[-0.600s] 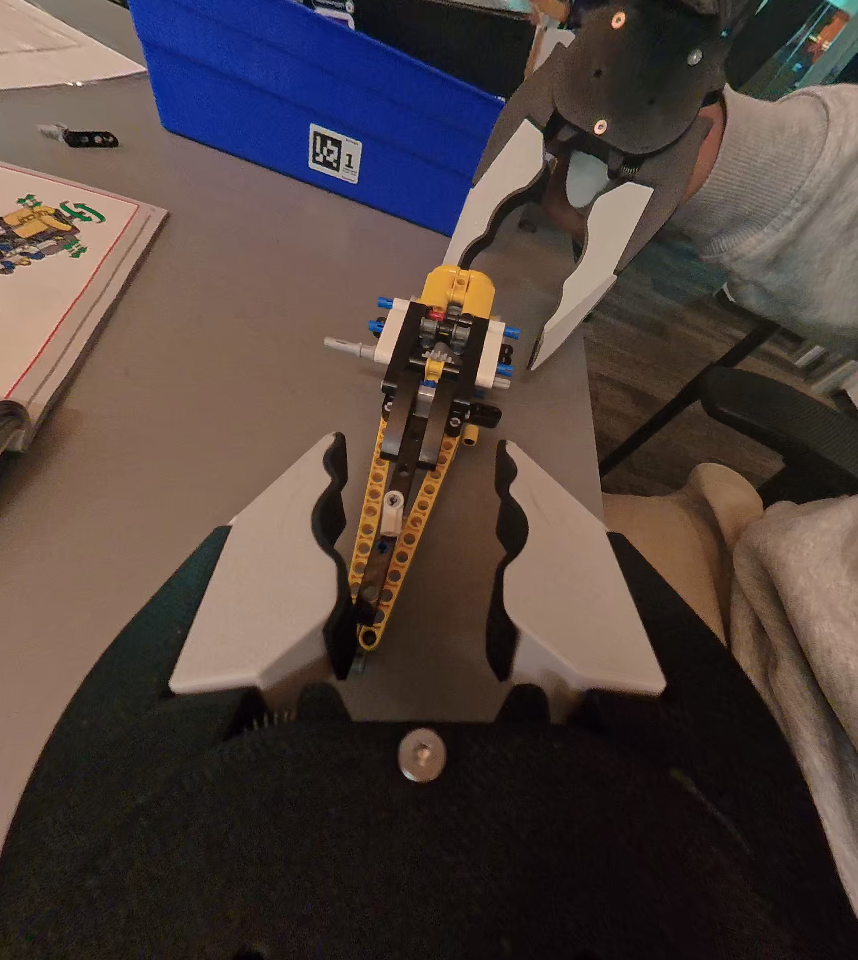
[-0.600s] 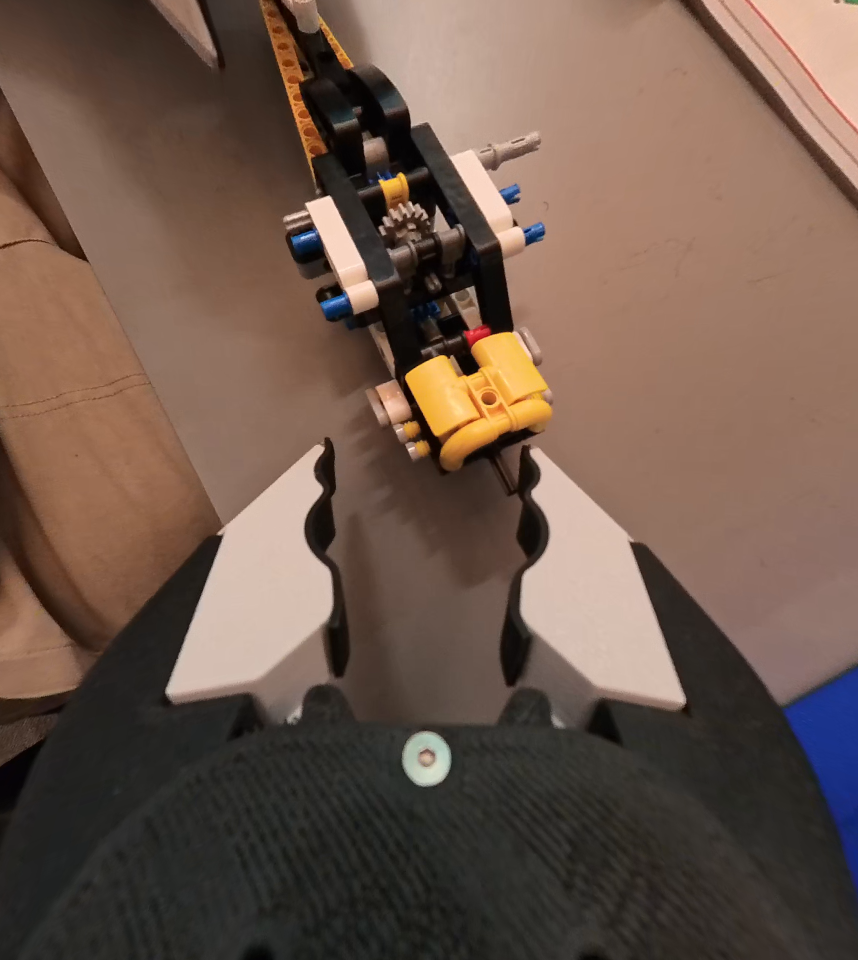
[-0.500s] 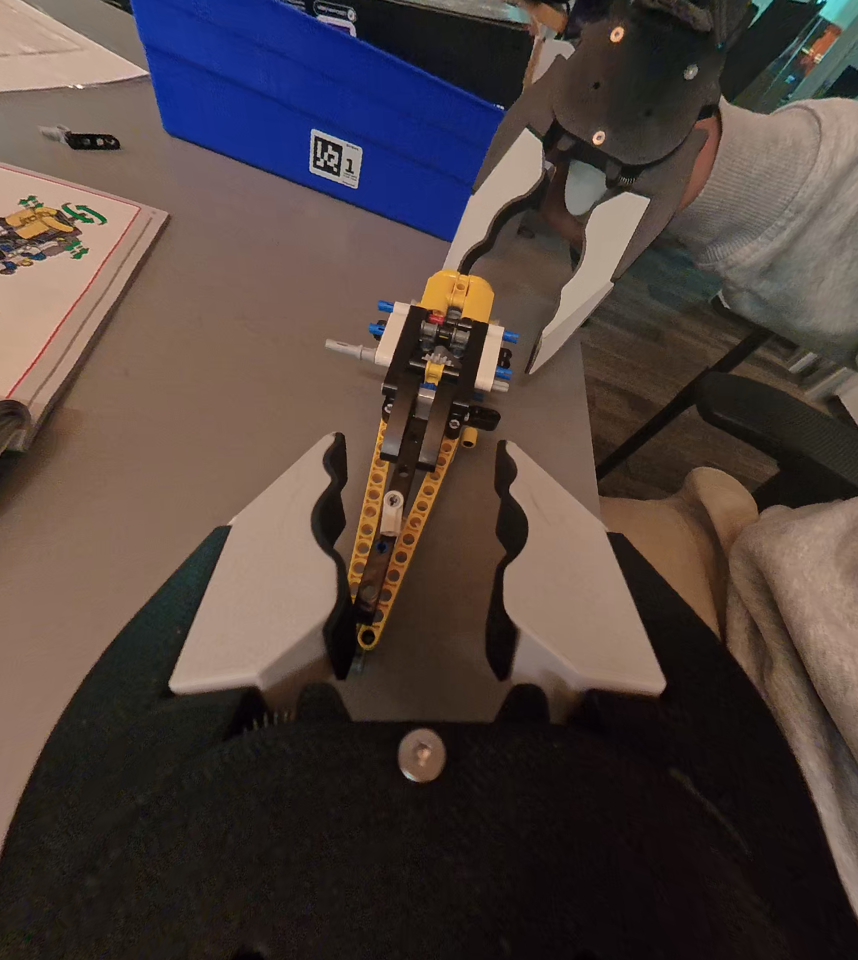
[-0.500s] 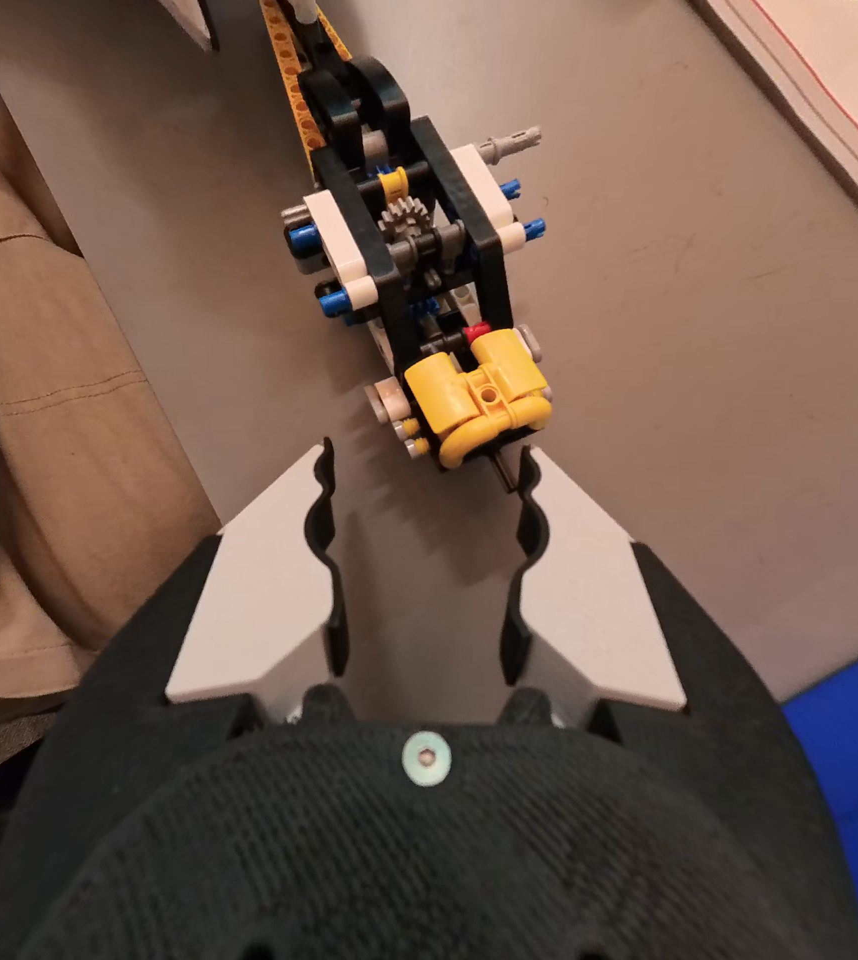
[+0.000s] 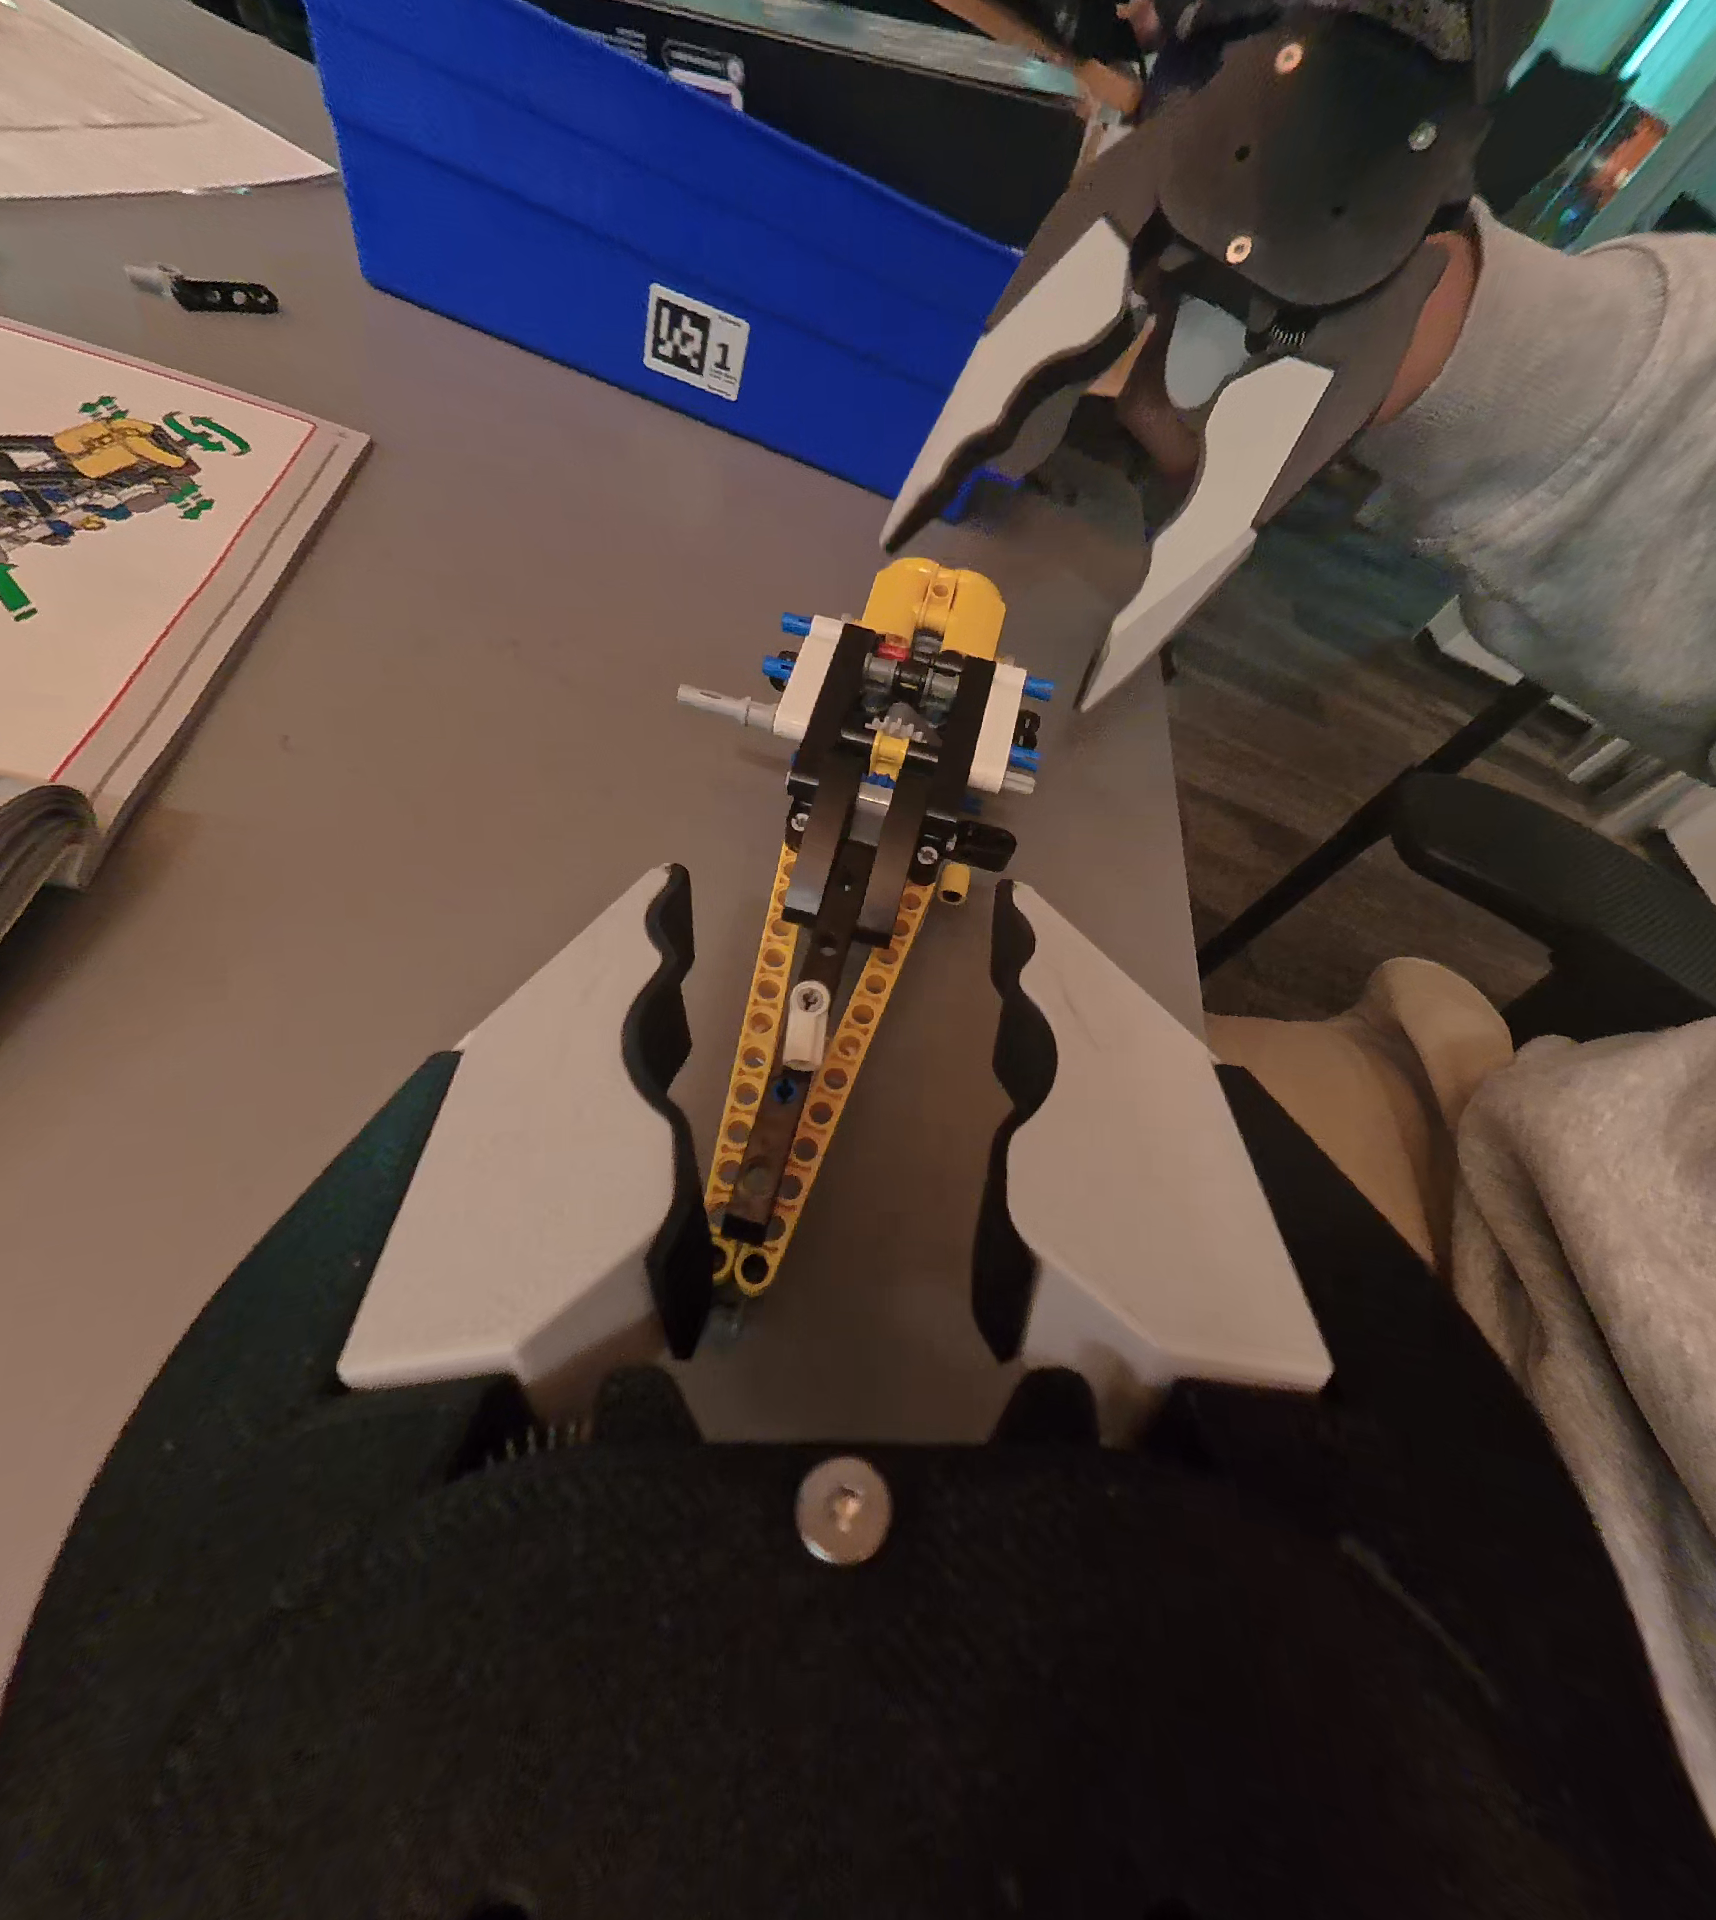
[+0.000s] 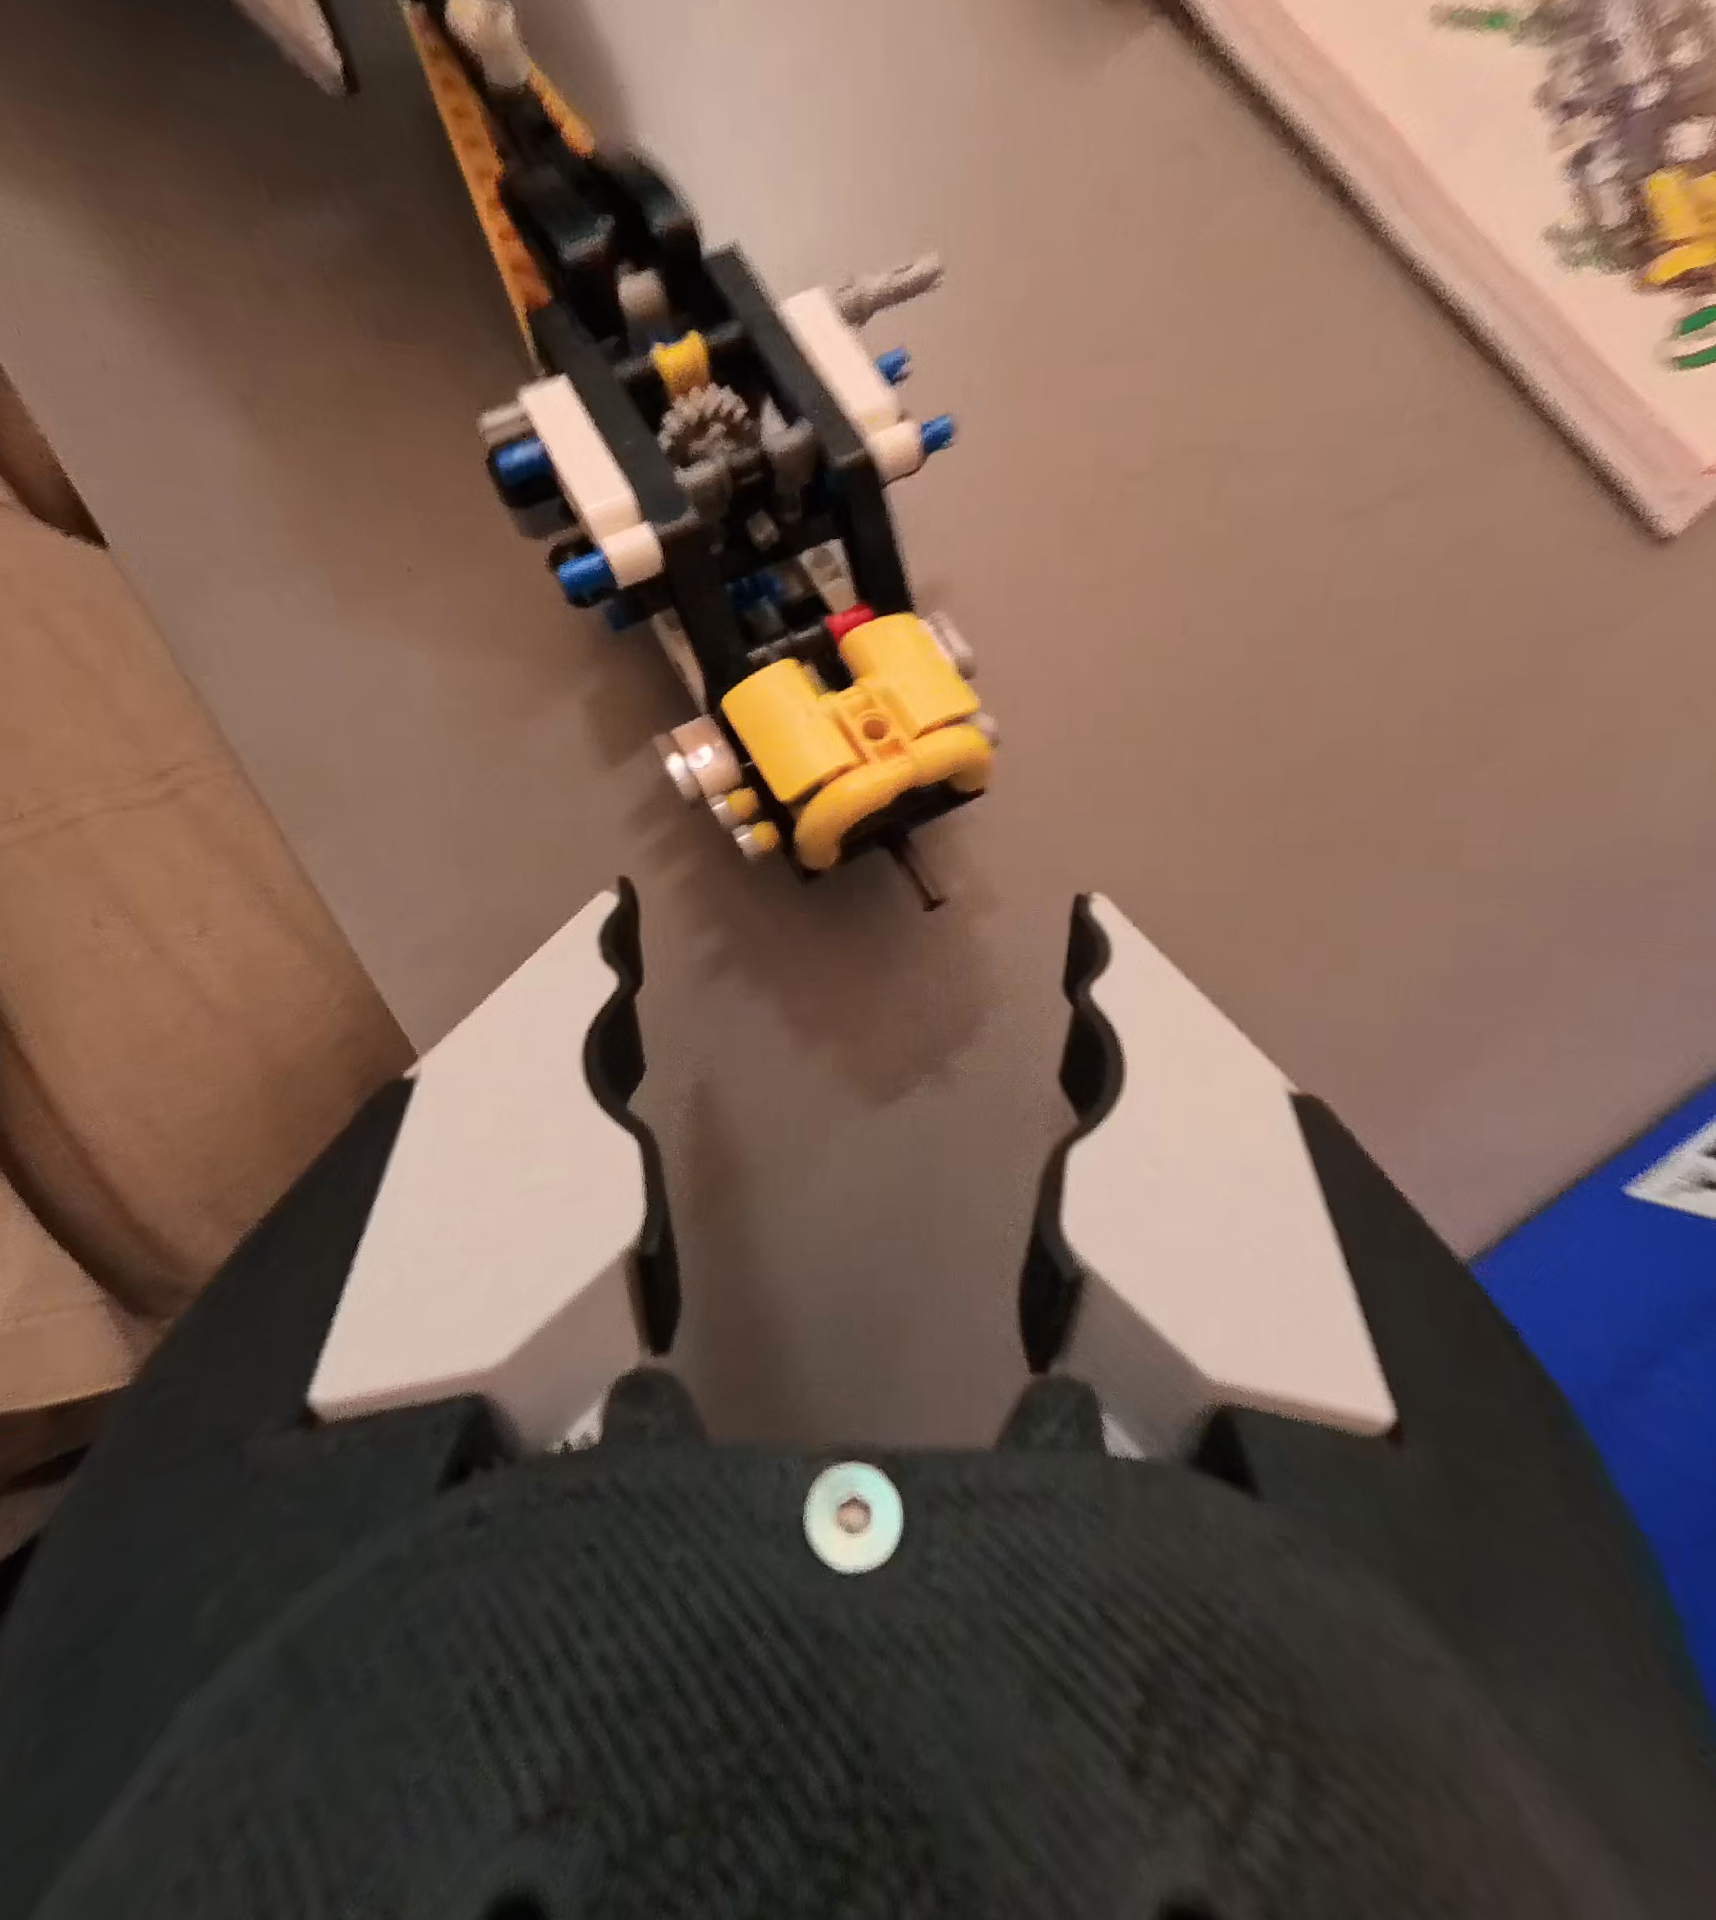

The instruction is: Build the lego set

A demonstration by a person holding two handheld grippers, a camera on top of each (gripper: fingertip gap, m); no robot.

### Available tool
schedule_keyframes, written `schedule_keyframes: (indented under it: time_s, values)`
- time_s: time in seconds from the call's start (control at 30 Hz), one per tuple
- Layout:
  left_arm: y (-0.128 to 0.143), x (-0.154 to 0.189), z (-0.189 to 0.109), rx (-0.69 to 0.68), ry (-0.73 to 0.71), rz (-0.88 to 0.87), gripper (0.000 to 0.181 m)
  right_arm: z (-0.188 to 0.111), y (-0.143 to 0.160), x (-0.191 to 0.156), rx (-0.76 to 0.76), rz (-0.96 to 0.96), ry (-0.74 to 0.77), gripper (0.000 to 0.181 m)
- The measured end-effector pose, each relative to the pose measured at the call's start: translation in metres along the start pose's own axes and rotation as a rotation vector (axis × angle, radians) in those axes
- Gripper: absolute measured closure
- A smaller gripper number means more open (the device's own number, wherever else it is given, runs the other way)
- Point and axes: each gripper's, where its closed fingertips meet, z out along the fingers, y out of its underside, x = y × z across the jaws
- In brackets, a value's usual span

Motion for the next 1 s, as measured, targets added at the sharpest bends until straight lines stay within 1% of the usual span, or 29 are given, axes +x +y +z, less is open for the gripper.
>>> schedule_keyframes:
  time_s: [0.1,0.2,0.27,0.3,0.37,0.4,0.47,0.53,0.6,0.73,0.83,0.9,1.0]
  values:
    - [-0.008,-0.003,-0.005,0.067,0.032,-0.067,0.124,-0.021,-0.021,0.013,0.107,0.041,0.028,0.096]
    - [-0.023,-0.02,-0.018,0.191,0.013,-0.164,0.123,-0.042,-0.053,0.034,0.264,0.12,0.094,0.097]
    - [-0.03,-0.042,-0.031,0.28,-0.075,-0.201,0.123,-0.053,-0.071,0.063,0.367,0.208,0.214,0.089]
    - [-0.033,-0.054,-0.039,0.323,-0.138,-0.21,0.123,-0.057,-0.078,0.079,0.405,0.251,0.29,0.089]
    - [-0.037,-0.075,-0.056,0.401,-0.254,-0.212,0.123,-0.06,-0.09,0.101,0.441,0.304,0.381,0.094]
    - [-0.04,-0.081,-0.064,0.435,-0.288,-0.213,0.123,-0.058,-0.096,0.109,0.45,0.326,0.407,0.097]
    - [-0.042,-0.091,-0.076,0.485,-0.354,-0.216,0.122,-0.043,-0.111,0.119,0.451,0.375,0.394,0.095]
    - [-0.042,-0.105,-0.085,0.516,-0.444,-0.251,0.134,-0.02,-0.126,0.125,0.426,0.415,0.351,0.094]
    - [-0.037,-0.118,-0.09,0.508,-0.525,-0.3,0.146,0.008,-0.137,0.131,0.368,0.44,0.305,0.089]
    - [-0.036,-0.12,-0.088,0.501,-0.511,-0.319,0.147,0.053,-0.145,0.149,0.231,0.469,0.264,0.087]
    - [-0.035,-0.123,-0.091,0.517,-0.512,-0.341,0.147,0.08,-0.137,0.153,0.077,0.438,0.254,0.083]
    - [-0.035,-0.124,-0.093,0.532,-0.501,-0.361,0.147,0.091,-0.133,0.152,-0.002,0.413,0.265,0.082]
    - [-0.034,-0.127,-0.095,0.55,-0.476,-0.402,0.147,0.1,-0.133,0.147,-0.056,0.413,0.269,0.083]
